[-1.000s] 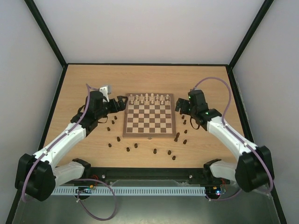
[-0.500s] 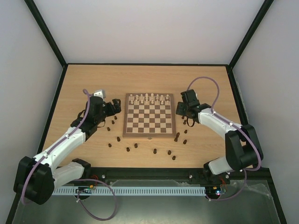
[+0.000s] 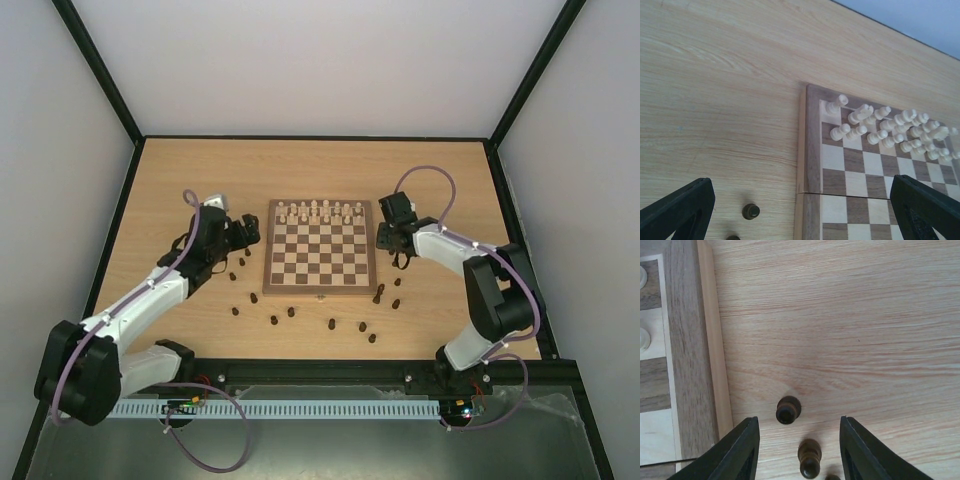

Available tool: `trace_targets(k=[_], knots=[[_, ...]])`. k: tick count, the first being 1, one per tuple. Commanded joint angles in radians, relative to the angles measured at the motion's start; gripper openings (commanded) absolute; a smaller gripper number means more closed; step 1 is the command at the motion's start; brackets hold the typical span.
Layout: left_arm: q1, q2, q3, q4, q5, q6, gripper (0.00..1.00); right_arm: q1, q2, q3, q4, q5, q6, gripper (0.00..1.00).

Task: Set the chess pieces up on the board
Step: Pick up the chess piece at the center of the board.

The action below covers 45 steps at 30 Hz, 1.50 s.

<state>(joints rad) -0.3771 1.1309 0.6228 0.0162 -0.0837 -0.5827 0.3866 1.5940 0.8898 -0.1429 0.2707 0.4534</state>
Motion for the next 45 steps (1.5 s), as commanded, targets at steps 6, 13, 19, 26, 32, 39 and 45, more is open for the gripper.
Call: trace_targets(k=[6,13,19,26,32,39,45], knots=[[-0.009,0.102,0.054,-0.03,0.025,0.008,0.99,0.005,0.068,0.054,-0.003,0.04,-0.011,0.36],[-0.044,0.11,0.062,-0.029,0.012,0.014,0.99,0.005,0.092,0.061,-0.001,0.045,-0.013,0.28],[-0.056,0.101,0.064,-0.033,0.002,0.013,0.99,0.005,0.102,0.061,0.009,0.042,-0.013,0.22],[-0.063,0.113,0.076,-0.046,-0.007,0.014,0.99,0.005,0.118,0.066,0.008,0.03,-0.015,0.16],[-0.082,0.076,0.059,-0.03,-0.025,0.031,0.99,0.005,0.095,0.062,0.01,0.033,-0.015,0.08],[-0.086,0.061,0.061,-0.042,-0.054,0.037,0.99,0.057,0.021,0.052,0.014,0.073,-0.028,0.07],[-0.088,0.054,0.056,-0.039,-0.068,0.041,0.99,0.149,-0.053,0.051,-0.004,0.089,-0.039,0.07]])
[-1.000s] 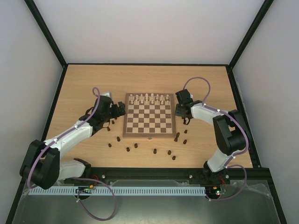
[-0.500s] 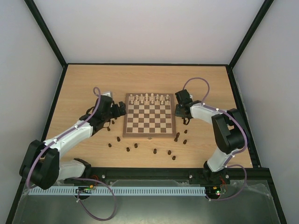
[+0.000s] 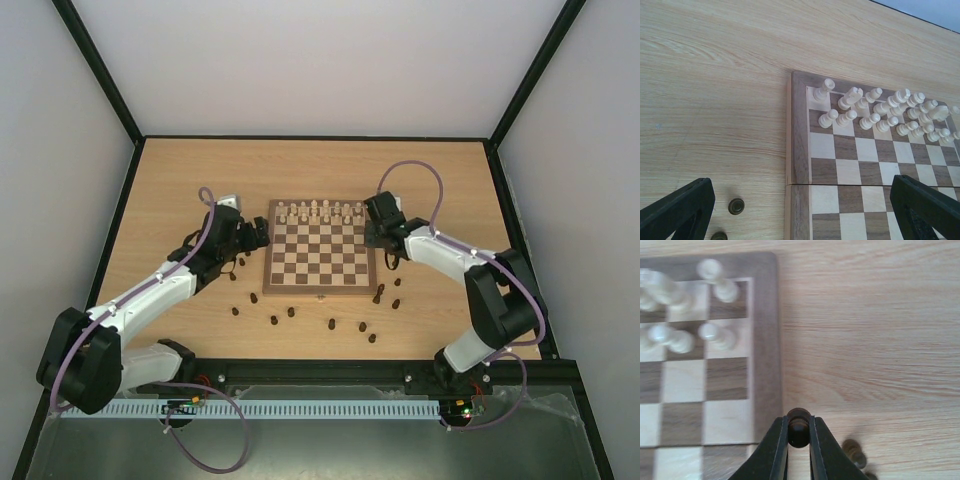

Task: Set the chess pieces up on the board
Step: Pick up the chess piece at the center of the board, then place the chess piece on the chessboard.

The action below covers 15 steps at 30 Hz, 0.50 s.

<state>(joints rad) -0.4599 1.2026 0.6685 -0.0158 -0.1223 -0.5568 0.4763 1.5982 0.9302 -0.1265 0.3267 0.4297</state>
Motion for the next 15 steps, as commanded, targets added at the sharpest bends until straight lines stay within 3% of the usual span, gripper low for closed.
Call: trace_targets(k=[1,15], knots=[[-0.005,-0.018,0.01,-0.007,-0.033,0.014,0.99,0.083,-0.062,0.016,-0.026,0.031,-0.018,0.07],[-0.005,-0.021,0.015,-0.018,-0.055,0.018,0.99,0.283,0.024,0.073,-0.035,-0.083,-0.062,0.07]])
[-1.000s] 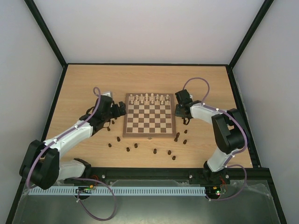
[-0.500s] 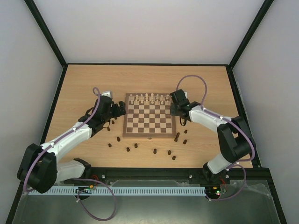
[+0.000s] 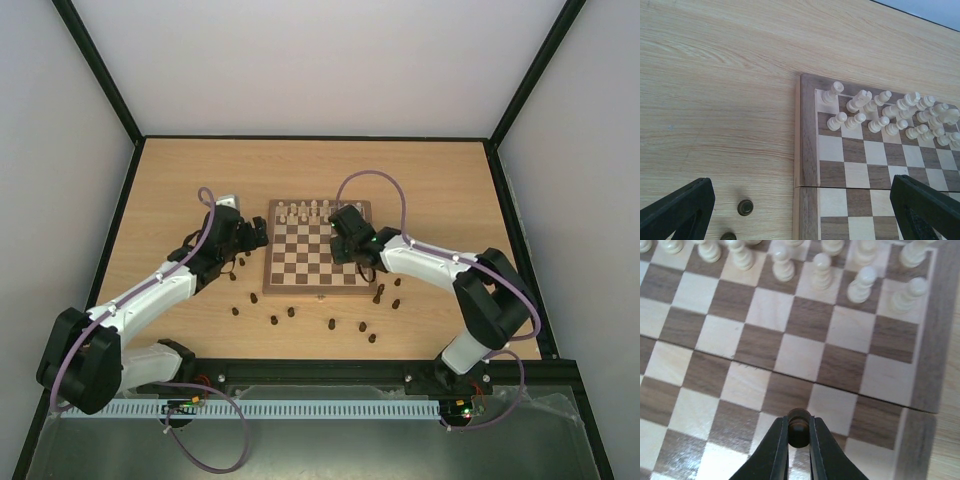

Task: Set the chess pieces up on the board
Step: Place the chess piece on the chessboard.

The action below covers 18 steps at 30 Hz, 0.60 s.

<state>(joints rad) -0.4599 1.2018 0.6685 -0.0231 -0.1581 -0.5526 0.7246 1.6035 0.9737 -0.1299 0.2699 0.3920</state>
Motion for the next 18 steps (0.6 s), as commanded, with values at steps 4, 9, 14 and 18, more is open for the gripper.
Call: trace_targets(k=[4,9,14,18], knots=[[-0.005,-0.013,0.016,-0.011,-0.022,0.014,0.99,0.061,0.021,0.033,-0.044,-0.051,-0.031,0.07],[-0.005,-0.002,0.02,-0.015,-0.033,0.014,0.99,0.08,0.023,0.035,-0.061,-0.084,-0.043,0.08],[-0.005,0.003,0.022,-0.018,-0.042,0.015,0.99,0.098,0.049,0.054,-0.084,-0.107,-0.054,0.08],[-0.005,0.007,0.025,-0.02,-0.046,0.014,0.99,0.12,0.076,0.073,-0.101,-0.121,-0.062,0.08]])
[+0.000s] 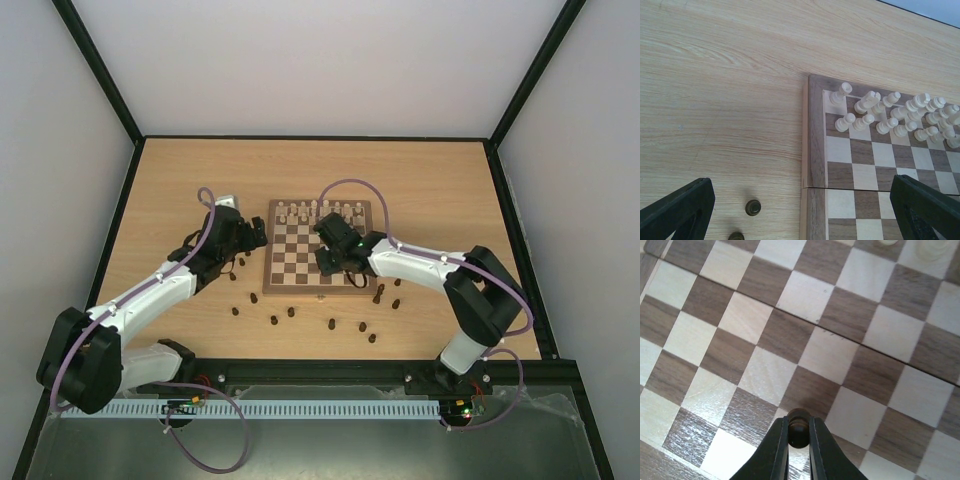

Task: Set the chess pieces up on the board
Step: Place the chess piece on the chessboard.

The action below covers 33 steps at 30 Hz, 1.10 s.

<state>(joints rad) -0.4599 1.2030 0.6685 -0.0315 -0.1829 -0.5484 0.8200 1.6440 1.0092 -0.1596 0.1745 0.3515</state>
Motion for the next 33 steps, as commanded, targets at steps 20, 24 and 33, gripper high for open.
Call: trace_targets(k=[20,24,33], knots=[[-0.005,0.023,0.031,-0.016,-0.029,0.009,0.99,0.044,0.064,0.069,-0.159,0.007,-0.018,0.08],[-0.005,0.026,0.032,-0.017,-0.029,0.008,0.99,0.043,0.07,0.071,-0.164,0.007,-0.016,0.11],[-0.005,0.032,0.037,-0.025,-0.051,0.005,0.99,0.043,0.033,0.056,-0.139,0.003,-0.014,0.26]])
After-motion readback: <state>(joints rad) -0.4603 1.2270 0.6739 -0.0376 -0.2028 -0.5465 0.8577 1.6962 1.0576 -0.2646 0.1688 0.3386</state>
